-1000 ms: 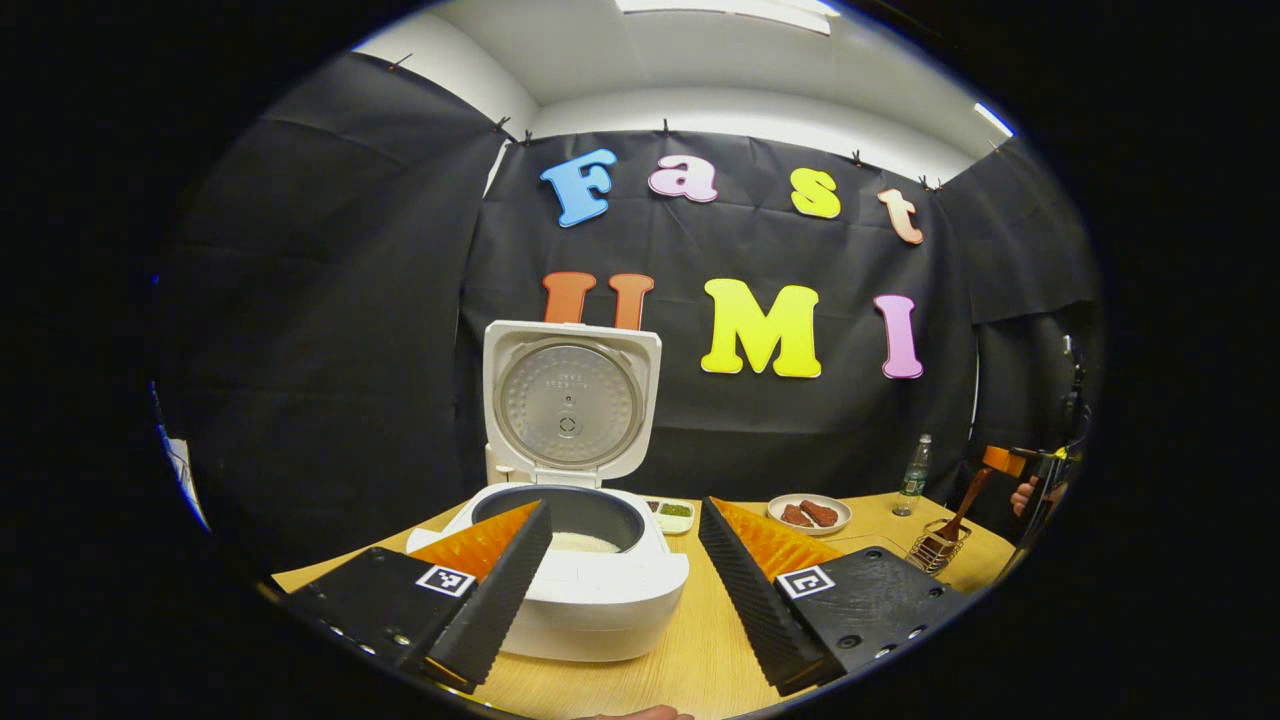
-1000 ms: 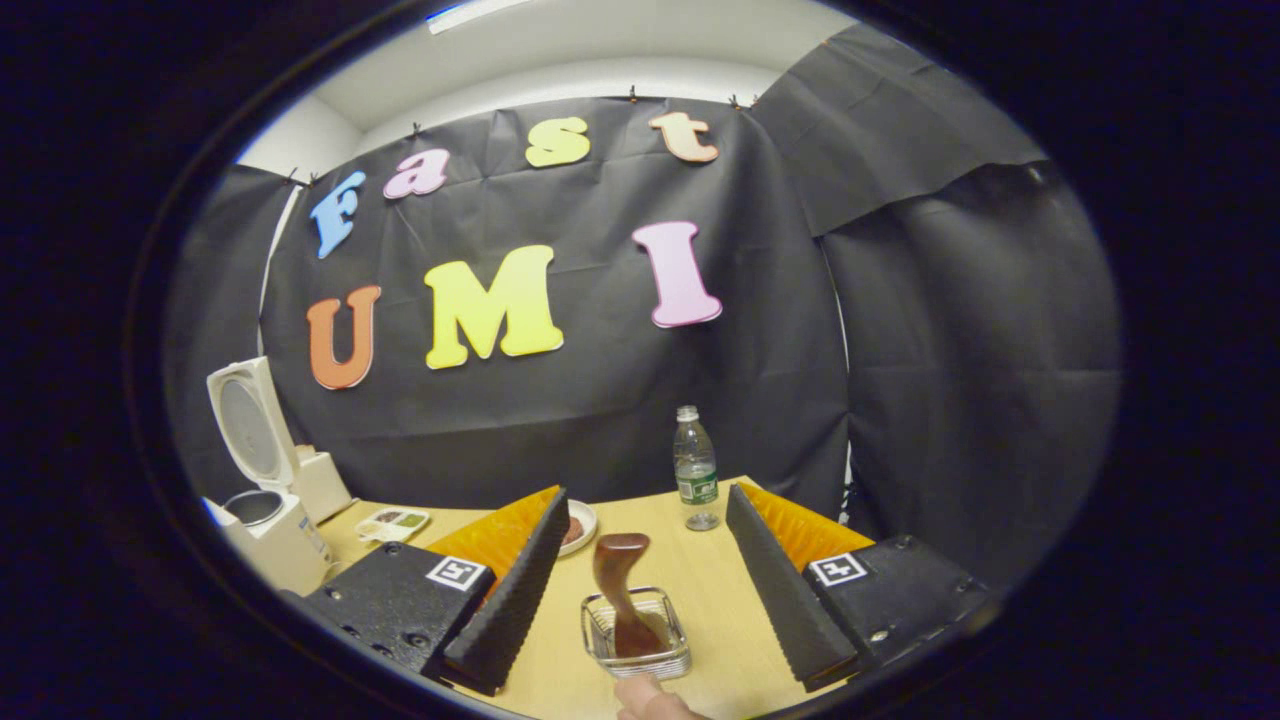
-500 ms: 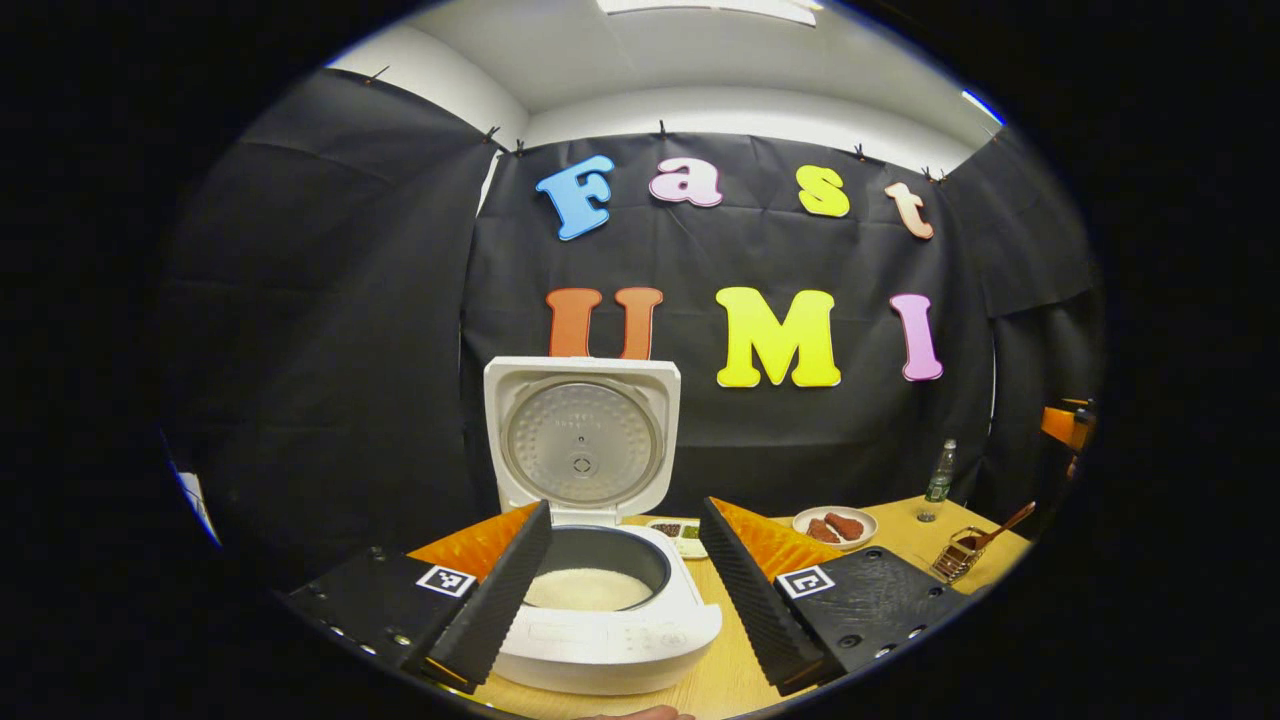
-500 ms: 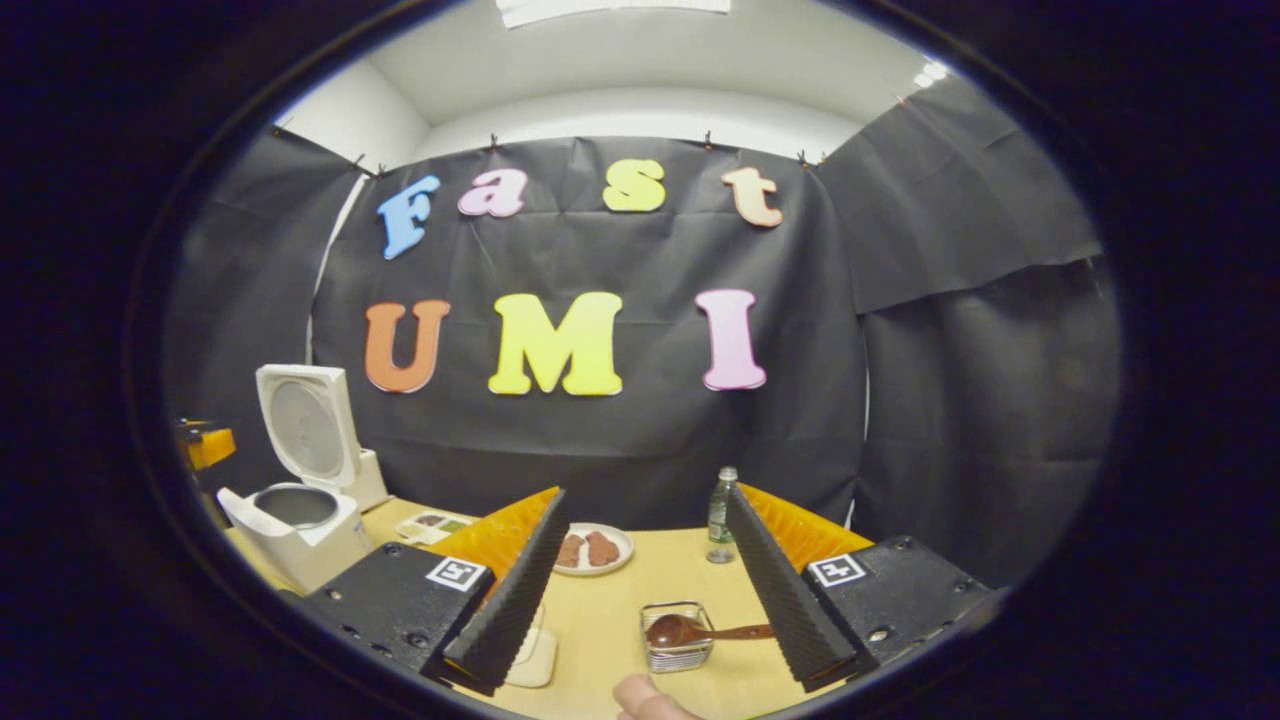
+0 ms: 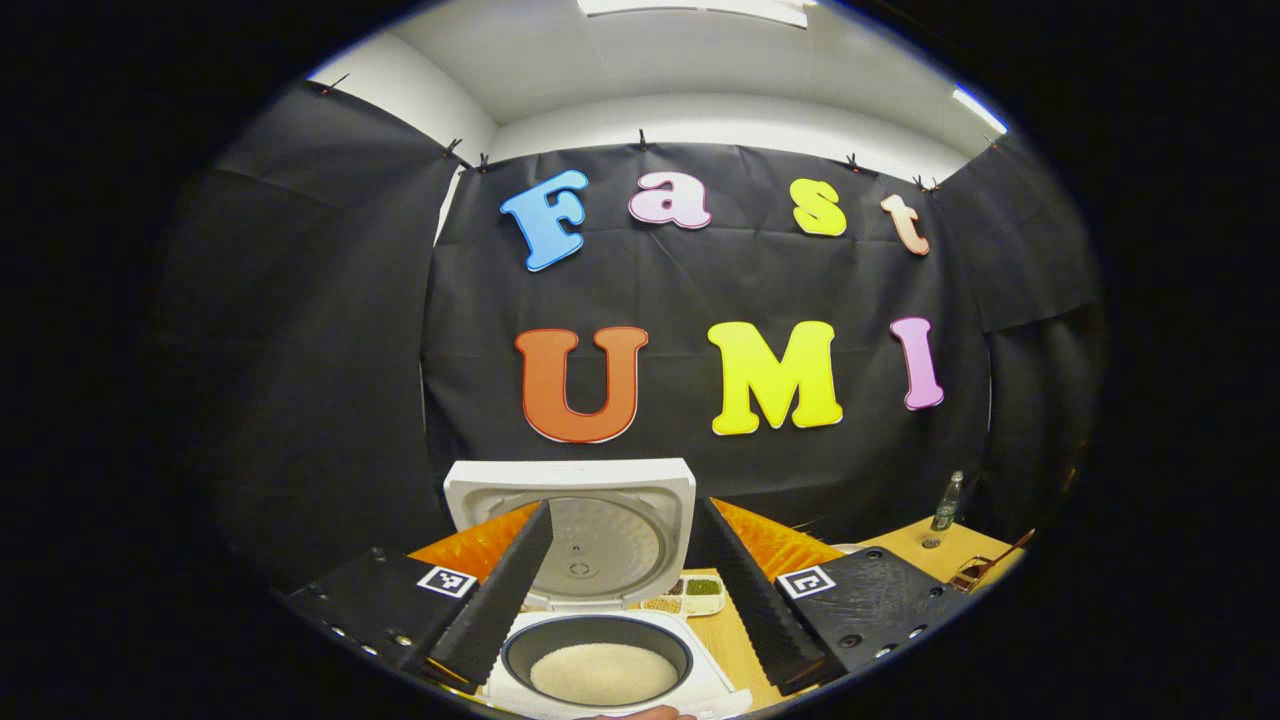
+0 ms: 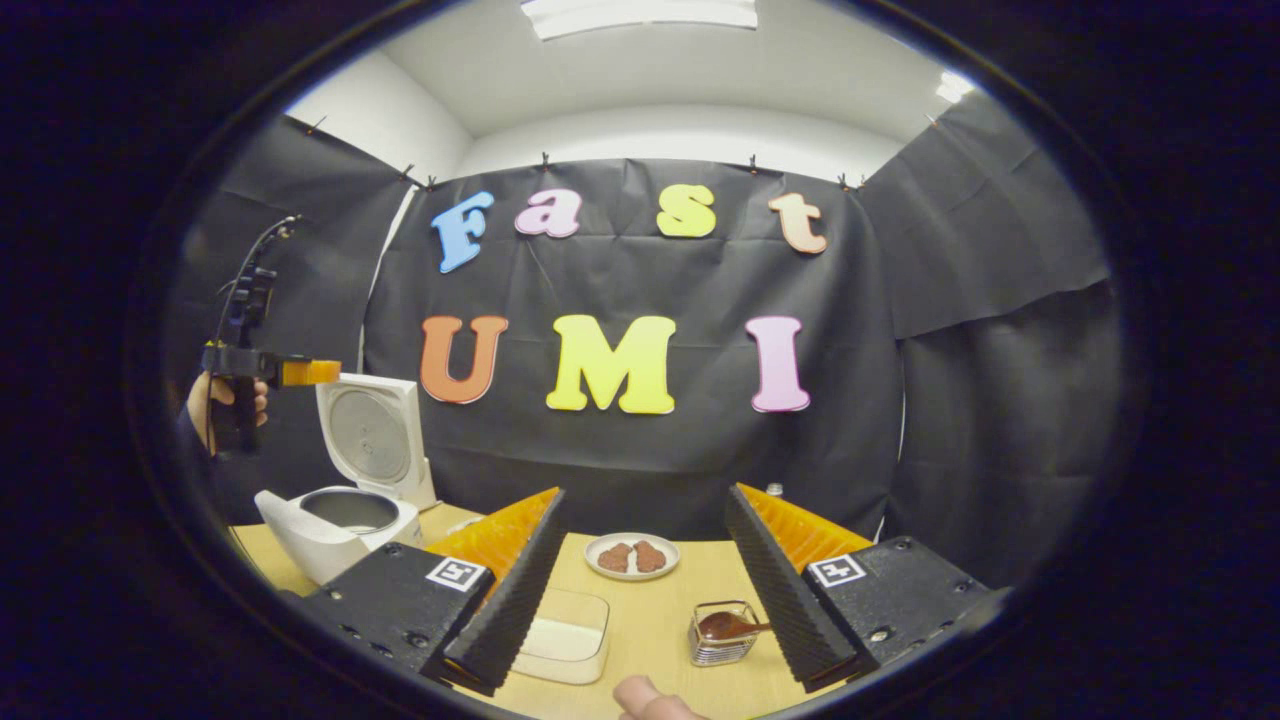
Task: Close the left gripper, press the button to open the rice cooker; take a wooden spoon from the chopstick holder with the right hand, scoop a spoonful of rice and pour it into the rice cooker, then put the wooden spoon back into the chopstick holder.
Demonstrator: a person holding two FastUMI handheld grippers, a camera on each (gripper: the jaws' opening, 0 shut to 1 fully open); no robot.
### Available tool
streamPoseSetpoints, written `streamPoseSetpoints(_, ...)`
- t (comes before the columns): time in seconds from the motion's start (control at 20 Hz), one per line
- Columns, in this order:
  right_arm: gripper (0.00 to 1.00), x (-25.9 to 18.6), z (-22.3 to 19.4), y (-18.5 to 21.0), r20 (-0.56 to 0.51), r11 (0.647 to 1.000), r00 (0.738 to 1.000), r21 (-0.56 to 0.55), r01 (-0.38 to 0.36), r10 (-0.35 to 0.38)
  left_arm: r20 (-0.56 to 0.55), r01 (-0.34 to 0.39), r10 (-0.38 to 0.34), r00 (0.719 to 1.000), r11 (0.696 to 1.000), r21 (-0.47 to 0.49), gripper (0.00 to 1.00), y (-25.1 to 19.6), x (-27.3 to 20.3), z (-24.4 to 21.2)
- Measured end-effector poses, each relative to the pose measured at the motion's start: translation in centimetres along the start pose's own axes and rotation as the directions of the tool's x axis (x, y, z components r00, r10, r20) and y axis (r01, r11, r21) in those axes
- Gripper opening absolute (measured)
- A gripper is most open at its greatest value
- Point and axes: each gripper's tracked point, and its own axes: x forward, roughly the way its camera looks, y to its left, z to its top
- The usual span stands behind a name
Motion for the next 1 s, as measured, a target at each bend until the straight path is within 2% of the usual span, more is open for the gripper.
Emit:
streamPoseSetpoints(0.2,1.00,0.5,-0.8,-0.3,-0.043,1.000,0.999,0.008,-0.001,0.001,-0.007,-0.027,0.026,1.000,0.999,-0.033,0.94,1.6,4.0,1.3)
streamPoseSetpoints(0.4,0.99,1.0,-1.2,0.6,-0.075,0.999,0.996,0.009,-0.053,0.053,0.004,-0.045,0.044,0.999,0.999,0.018,0.94,2.3,9.1,1.6)
streamPoseSetpoints(0.55,0.99,1.1,-1.0,0.5,-0.071,0.998,0.996,-0.038,-0.051,0.048,-0.011,-0.127,0.128,0.992,0.990,0.067,0.95,4.3,12.8,1.1)
streamPoseSetpoints(0.65,0.99,0.9,-0.9,1.0,-0.056,0.997,0.997,-0.053,-0.049,0.046,-0.046,-0.172,0.174,0.984,0.984,0.049,0.95,5.8,15.1,0.3)
streamPoseSetpoints(0.9,1.00,0.1,-2.1,1.0,-0.085,0.999,0.996,0.016,-0.038,0.039,-0.178,-0.158,0.158,0.971,0.987,0.016,0.95,7.2,17.6,-3.7)
streamPoseSetpoints(1.0,1.00,-0.8,-3.3,0.5,-0.112,0.998,0.993,0.055,-0.015,0.021,-0.148,-0.160,0.160,0.976,0.987,0.011,0.99,7.4,17.5,-3.0)
